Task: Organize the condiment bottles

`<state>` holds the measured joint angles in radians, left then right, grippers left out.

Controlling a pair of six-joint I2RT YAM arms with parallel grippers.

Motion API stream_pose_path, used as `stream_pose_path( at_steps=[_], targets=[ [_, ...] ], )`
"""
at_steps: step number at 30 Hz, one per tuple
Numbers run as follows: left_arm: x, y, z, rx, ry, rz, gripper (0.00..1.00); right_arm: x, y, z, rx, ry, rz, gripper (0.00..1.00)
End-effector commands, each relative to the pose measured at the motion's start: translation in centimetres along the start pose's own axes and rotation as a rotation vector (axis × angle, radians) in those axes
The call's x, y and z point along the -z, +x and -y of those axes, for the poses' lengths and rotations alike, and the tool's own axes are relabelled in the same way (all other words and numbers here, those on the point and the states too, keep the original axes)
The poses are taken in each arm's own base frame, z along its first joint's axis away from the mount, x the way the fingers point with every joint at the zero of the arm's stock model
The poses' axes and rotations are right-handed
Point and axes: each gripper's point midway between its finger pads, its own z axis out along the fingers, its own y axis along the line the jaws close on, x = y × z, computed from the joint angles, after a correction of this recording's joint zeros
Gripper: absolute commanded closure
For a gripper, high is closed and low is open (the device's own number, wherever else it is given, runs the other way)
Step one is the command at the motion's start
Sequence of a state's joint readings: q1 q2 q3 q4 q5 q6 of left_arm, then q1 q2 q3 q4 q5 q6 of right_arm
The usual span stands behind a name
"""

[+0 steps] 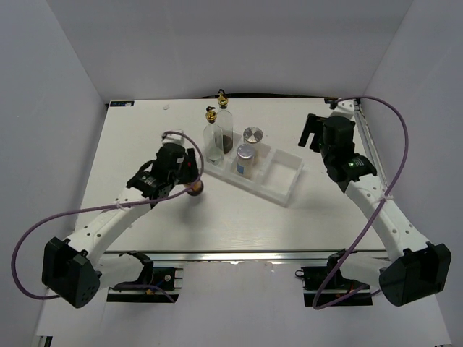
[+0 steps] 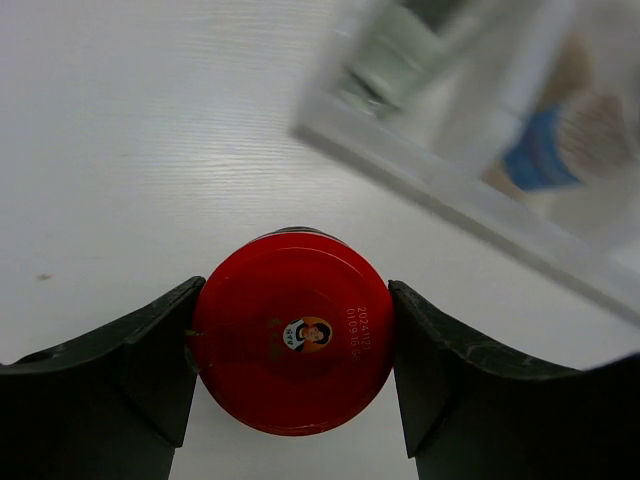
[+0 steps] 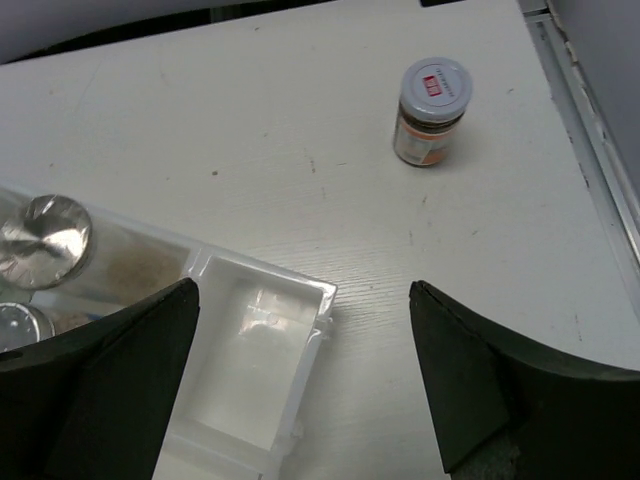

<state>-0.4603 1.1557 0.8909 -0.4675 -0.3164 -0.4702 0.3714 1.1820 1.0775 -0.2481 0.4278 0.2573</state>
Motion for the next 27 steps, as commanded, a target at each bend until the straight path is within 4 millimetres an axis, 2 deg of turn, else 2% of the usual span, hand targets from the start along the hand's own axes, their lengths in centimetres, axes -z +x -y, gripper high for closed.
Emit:
stream_pose_path(
  at_steps=[1,2,3,4,5,6,7,10,11,12,13,15,16,18,19,20,21,22,23,24,27],
  targets=[
    [3.9,-3.3,8.3,-0.107,0.315,0.103,1.00,0.4,-2.5,2.0,-0.090,0.043,0.107,0.11],
    [4.8,-2.8,10.4,-0.145,0.372,0.102,1.00,0.3,-2.5,3.0,-0.098,0.067,0.110,0.11],
    [4.9,-2.7,11.4,-0.179,0.391,0.103,1.00,0.3,-2.4,3.6,-0.103,0.081,0.109,0.11],
    [5.8,-3.7,12.7,-0.188,0.419,0.128,1.00,0.3,-2.3,4.2,-0.110,0.093,0.108,0.11],
    [6.6,-3.4,14.4,-0.219,0.460,0.126,1.00,0.1,-2.3,5.4,-0.125,0.124,0.108,0.11],
    [6.6,-3.3,15.5,-0.249,0.476,0.123,1.00,0.1,-2.3,5.8,-0.134,0.123,0.106,0.10],
    [7.9,-4.3,17.4,-0.257,0.527,0.149,1.00,0.0,-2.3,6.9,-0.154,0.142,0.107,0.11],
    [8.9,-4.7,20.9,-0.316,0.611,0.168,1.00,-0.1,-2.0,7.0,-0.166,0.109,0.107,0.11],
    [9.8,-6.2,22.2,-0.311,0.644,0.203,1.00,-0.1,-2.0,7.4,-0.171,0.115,0.111,0.11],
    [9.9,-6.7,22.9,-0.319,0.656,0.213,1.00,-0.2,-2.0,7.4,-0.173,0.110,0.111,0.11],
    [9.7,-7.5,24.4,-0.325,0.674,0.217,1.00,-0.3,-2.1,7.9,-0.179,0.122,0.113,0.11],
    [9.1,-8.2,25.9,-0.334,0.681,0.217,1.00,-0.4,-2.0,8.4,-0.187,0.127,0.109,0.11],
    [8.5,-8.4,27.7,-0.345,0.711,0.205,1.00,-0.4,-2.1,8.8,-0.193,0.134,0.113,0.10],
    [7.8,-8.3,29.4,-0.374,0.736,0.181,1.00,-0.8,-1.8,9.3,-0.202,0.135,0.100,0.11],
    [5.9,-7.2,30.3,-0.399,0.729,0.143,1.00,-0.9,-1.6,9.9,-0.211,0.150,0.096,0.11],
    [6.4,-8.7,31.3,-0.393,0.738,0.169,1.00,-1.0,-1.7,10.1,-0.218,0.149,0.095,0.11],
    [5.8,-8.8,31.8,-0.399,0.730,0.167,1.00,-1.1,-1.4,10.4,-0.221,0.157,0.087,0.11],
    [3.9,-7.8,32.5,-0.417,0.711,0.137,1.00,-1.1,-1.5,11.5,-0.235,0.184,0.090,0.11],
    [3.3,-7.7,33.0,-0.433,0.706,0.131,1.00,-1.2,-1.4,11.7,-0.239,0.187,0.088,0.11],
    [3.7,-8.6,34.0,-0.432,0.730,0.150,1.00,-1.4,-1.1,11.8,-0.247,0.182,0.079,0.10],
    [1.9,-8.3,35.6,-0.464,0.733,0.133,1.00,-1.6,-0.9,12.4,-0.257,0.185,0.071,0.11]
  ],
)
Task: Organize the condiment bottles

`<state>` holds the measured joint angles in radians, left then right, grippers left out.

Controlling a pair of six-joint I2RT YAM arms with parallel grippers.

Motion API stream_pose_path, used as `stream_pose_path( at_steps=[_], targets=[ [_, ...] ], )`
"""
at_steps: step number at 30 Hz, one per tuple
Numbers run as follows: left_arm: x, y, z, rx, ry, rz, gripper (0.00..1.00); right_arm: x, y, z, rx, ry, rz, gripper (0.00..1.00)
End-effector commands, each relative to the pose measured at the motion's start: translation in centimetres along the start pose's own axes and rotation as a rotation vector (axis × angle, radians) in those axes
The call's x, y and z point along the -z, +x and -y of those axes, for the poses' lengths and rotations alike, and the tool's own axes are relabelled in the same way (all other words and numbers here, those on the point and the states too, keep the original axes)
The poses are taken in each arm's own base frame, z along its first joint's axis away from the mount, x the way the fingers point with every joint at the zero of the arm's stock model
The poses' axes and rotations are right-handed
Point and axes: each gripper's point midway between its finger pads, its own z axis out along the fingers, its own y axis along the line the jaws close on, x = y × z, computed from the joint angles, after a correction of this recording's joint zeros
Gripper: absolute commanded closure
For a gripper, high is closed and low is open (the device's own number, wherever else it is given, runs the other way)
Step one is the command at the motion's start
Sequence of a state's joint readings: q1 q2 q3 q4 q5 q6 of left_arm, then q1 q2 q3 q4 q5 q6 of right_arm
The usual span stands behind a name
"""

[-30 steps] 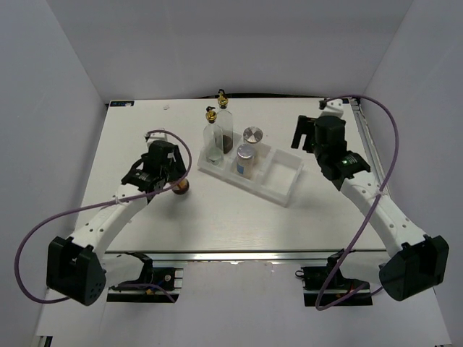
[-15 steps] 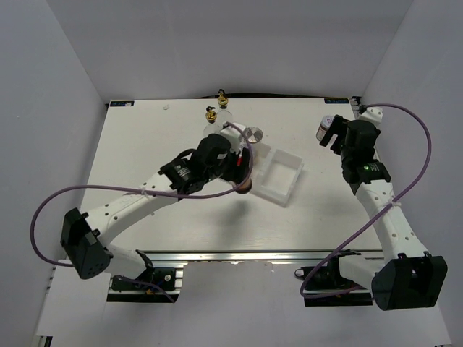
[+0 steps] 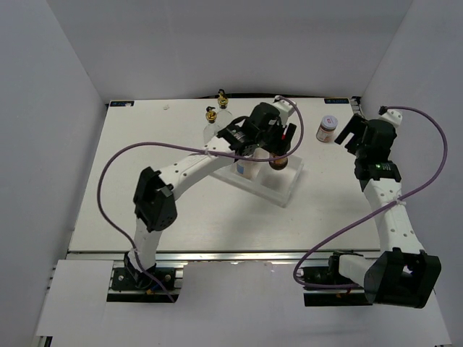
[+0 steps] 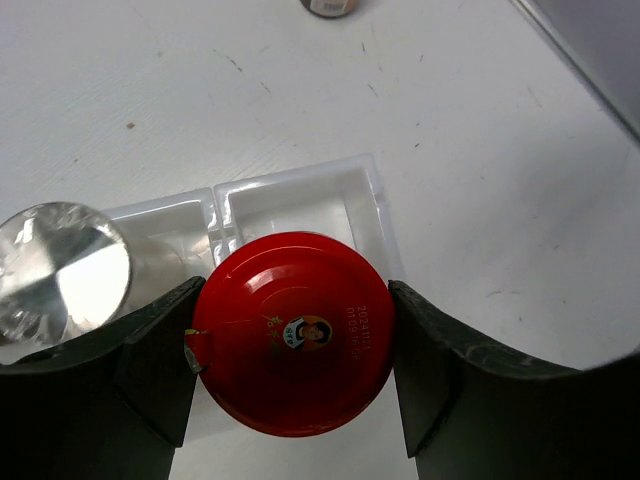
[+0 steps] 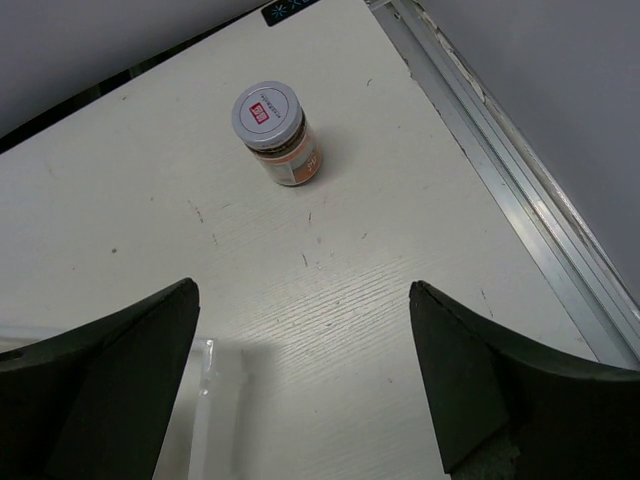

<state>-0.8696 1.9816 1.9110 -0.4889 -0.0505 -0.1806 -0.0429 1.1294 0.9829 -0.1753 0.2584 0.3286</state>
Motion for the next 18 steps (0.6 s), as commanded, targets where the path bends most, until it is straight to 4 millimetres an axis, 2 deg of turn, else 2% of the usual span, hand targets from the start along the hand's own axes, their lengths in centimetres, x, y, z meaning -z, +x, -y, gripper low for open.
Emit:
stream_pose_path(
  at_steps=[1,2,4,8,16,17,18],
  targets=[
    [1.4,-5.8,1.4,-0.033,0.057,0.130,1.00,-0.6,-0.3,0.1,-0.032,-0.018,0.015,0.11],
    [0.5,-5.3,1.4,-0.038,0.057,0.113,1.00,-0.7,-0.2,0.2,-0.035,-0.019,0.012,0.11],
    [0.1,-5.9,1.6,-0.041,0.065,0.132,1.00,-0.7,-0.3,0.4,-0.038,-0.018,0.012,0.11],
    [-1.1,-5.4,0.9,-0.045,0.027,0.133,1.00,-1.0,-0.2,0.4,-0.036,-0.025,0.007,0.11],
    [-3.9,-3.5,0.8,-0.062,0.031,0.102,1.00,-1.6,-0.4,0.5,-0.035,-0.024,-0.001,0.11],
    [-4.1,-3.4,0.7,-0.063,0.028,0.102,0.99,-1.8,-0.3,0.4,-0.033,-0.028,-0.005,0.11],
    [-4.3,-3.4,0.7,-0.065,0.026,0.104,0.95,-1.9,-0.4,0.4,-0.031,-0.030,-0.003,0.11]
  ],
)
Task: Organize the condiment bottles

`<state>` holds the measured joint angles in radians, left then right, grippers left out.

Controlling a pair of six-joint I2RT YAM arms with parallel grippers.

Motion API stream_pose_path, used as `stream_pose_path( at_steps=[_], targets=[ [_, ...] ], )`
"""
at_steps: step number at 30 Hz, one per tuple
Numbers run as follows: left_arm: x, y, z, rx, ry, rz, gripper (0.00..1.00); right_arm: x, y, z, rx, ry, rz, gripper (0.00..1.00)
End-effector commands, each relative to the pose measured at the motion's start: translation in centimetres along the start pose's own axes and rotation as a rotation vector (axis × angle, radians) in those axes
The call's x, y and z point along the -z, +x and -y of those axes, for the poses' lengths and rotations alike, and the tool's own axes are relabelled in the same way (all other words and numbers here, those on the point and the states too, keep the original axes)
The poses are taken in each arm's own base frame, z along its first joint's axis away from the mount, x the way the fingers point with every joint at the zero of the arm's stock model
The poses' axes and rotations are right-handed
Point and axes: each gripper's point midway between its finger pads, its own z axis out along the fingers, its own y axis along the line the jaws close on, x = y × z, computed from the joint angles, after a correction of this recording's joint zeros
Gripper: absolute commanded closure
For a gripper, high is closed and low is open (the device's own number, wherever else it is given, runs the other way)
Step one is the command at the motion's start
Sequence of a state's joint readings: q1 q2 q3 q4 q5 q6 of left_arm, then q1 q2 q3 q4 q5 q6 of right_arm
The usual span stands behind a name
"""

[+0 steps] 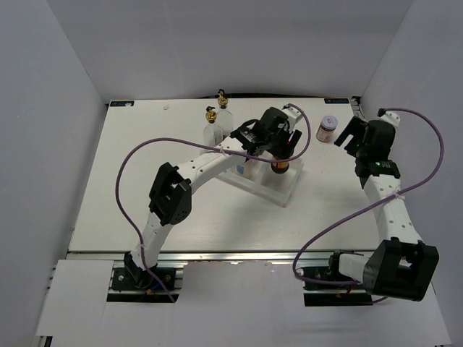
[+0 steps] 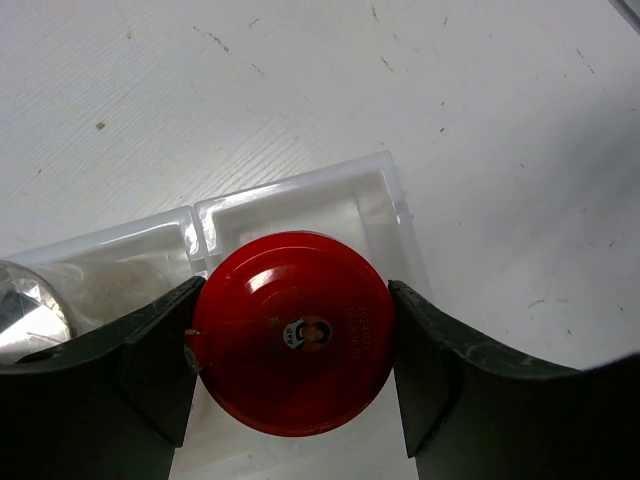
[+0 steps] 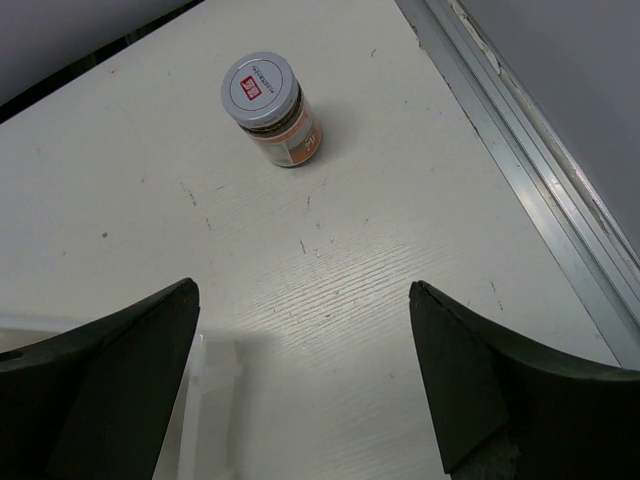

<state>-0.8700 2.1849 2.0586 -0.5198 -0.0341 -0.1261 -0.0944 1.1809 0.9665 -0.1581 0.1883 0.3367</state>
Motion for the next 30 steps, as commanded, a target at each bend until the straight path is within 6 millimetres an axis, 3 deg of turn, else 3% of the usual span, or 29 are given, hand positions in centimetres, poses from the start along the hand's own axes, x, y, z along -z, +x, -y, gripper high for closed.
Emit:
stream_pose_path(
  at_steps=[1,3,9,12,13,14,15,16,20,26,30],
  targets=[
    [1.5,-6.4,0.5,-0.011,0.017,0.196,0.91,-0.3,-2.1,-0.7,-0.005,-0.029,0.056,0.11],
    [0.9,-6.1,0.4,-0.015,0.011,0.196,0.84,-0.7,-2.6,-0.8,0.011,-0.035,0.060,0.11],
    [-1.0,-5.1,-0.6,-0.016,-0.040,0.176,0.82,-2.4,-4.1,-1.7,0.051,-0.059,0.064,0.11],
    [-1.5,-4.6,-0.7,-0.015,-0.043,0.171,0.69,-3.7,-4.5,-3.2,0.077,-0.129,0.057,0.11],
    [-1.5,-4.6,-0.7,-0.013,-0.044,0.175,0.53,-4.6,-3.8,-3.6,0.084,-0.151,0.030,0.11],
    [-1.6,-4.5,-0.7,-0.013,-0.045,0.172,0.45,-5.0,-4.1,-3.9,0.093,-0.166,0.036,0.11],
    [-1.7,-4.3,-0.6,-0.012,-0.041,0.167,0.43,-5.4,-4.6,-4.2,0.105,-0.174,0.044,0.11],
    [-1.7,-4.2,-0.6,-0.019,-0.037,0.163,0.41,-6.6,-4.0,-4.2,0.109,-0.174,0.016,0.11],
    [-1.3,-4.2,-0.5,-0.018,-0.031,0.158,0.02,-9.2,-3.6,-5.1,0.140,-0.202,-0.050,0.11],
    [0.5,-6.2,-0.4,-0.025,-0.029,0.196,0.02,-13.5,-2.8,-4.9,0.168,-0.164,-0.124,0.11],
    [2.8,-8.2,-0.3,-0.030,-0.033,0.227,0.02,-16.5,-0.4,-4.4,0.177,-0.140,-0.216,0.11]
  ],
)
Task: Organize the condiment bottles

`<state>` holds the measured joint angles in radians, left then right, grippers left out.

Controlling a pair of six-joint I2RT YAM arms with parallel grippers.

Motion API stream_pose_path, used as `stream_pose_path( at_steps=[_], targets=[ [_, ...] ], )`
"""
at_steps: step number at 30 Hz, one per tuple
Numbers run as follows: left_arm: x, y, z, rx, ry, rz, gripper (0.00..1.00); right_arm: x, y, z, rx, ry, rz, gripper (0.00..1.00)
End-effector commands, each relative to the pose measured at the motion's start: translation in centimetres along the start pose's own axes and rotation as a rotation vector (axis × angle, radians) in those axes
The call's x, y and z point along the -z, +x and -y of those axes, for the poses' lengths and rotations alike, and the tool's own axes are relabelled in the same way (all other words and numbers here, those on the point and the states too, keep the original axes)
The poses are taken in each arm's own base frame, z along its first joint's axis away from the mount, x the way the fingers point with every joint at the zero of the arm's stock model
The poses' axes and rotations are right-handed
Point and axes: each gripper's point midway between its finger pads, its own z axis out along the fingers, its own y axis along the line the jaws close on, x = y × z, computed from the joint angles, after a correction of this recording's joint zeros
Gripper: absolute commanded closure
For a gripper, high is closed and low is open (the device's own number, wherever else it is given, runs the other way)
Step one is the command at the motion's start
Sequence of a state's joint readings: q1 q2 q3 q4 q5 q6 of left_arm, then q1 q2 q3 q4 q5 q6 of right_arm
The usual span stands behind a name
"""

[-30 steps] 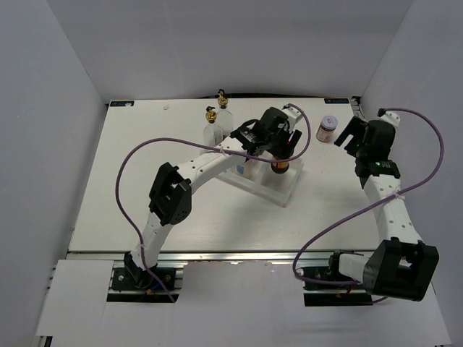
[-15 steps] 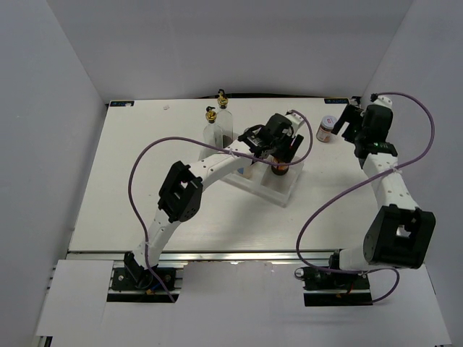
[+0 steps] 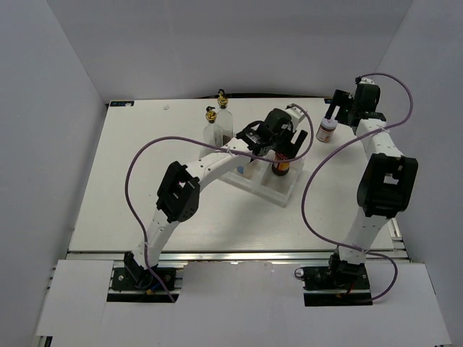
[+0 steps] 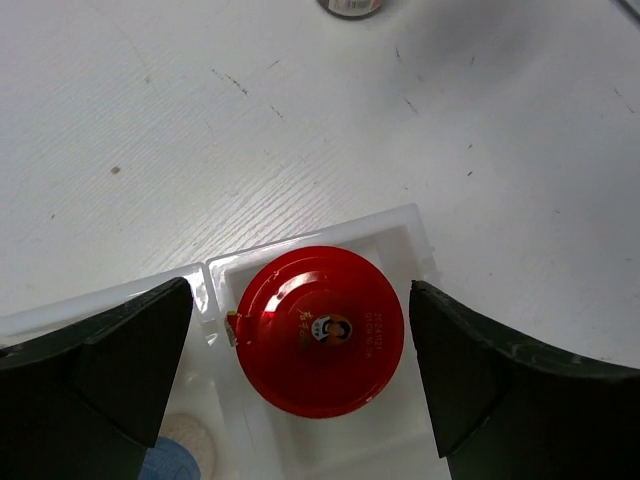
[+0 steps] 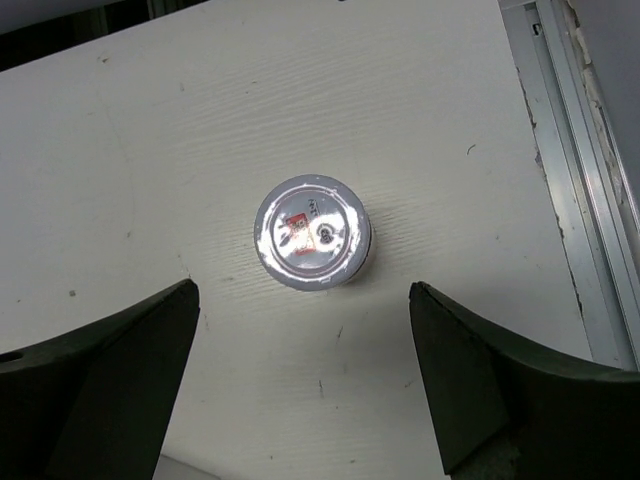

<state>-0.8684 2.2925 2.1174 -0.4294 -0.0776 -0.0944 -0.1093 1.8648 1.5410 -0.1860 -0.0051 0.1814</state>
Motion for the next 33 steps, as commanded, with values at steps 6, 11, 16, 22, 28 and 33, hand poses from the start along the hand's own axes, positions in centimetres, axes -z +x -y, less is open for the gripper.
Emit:
stream_pose_path(
  at_steps=[6,11,16,22,28,33],
  targets=[
    [12.6,-11.9,-2.2,-0.033,-0.102,0.245,0.02,-4.8,1.7,-0.4,0.022,-0.028,-0.110,0.10],
    [18.8,-10.8,-6.8,0.007,-0.337,0.247,0.02,-7.6,3.1,0.0,0.046,0.038,-0.145,0.11],
    [24.2,-6.7,-11.1,0.147,-0.489,0.294,0.02,-8.7,4.0,-0.3,0.046,0.044,-0.159,0.19],
    [30.4,0.8,-20.1,0.440,-0.695,0.352,0.02,-8.0,3.5,-0.9,0.104,0.055,-0.132,0.57],
    [33.7,6.8,-26.2,0.609,-0.901,0.370,0.02,-3.5,-0.2,-2.4,0.188,0.057,-0.052,0.82],
    [33.2,8.4,-28.0,0.658,-0.926,0.360,0.02,4.4,-3.7,-8.1,0.271,-0.229,0.047,0.83]
  ],
)
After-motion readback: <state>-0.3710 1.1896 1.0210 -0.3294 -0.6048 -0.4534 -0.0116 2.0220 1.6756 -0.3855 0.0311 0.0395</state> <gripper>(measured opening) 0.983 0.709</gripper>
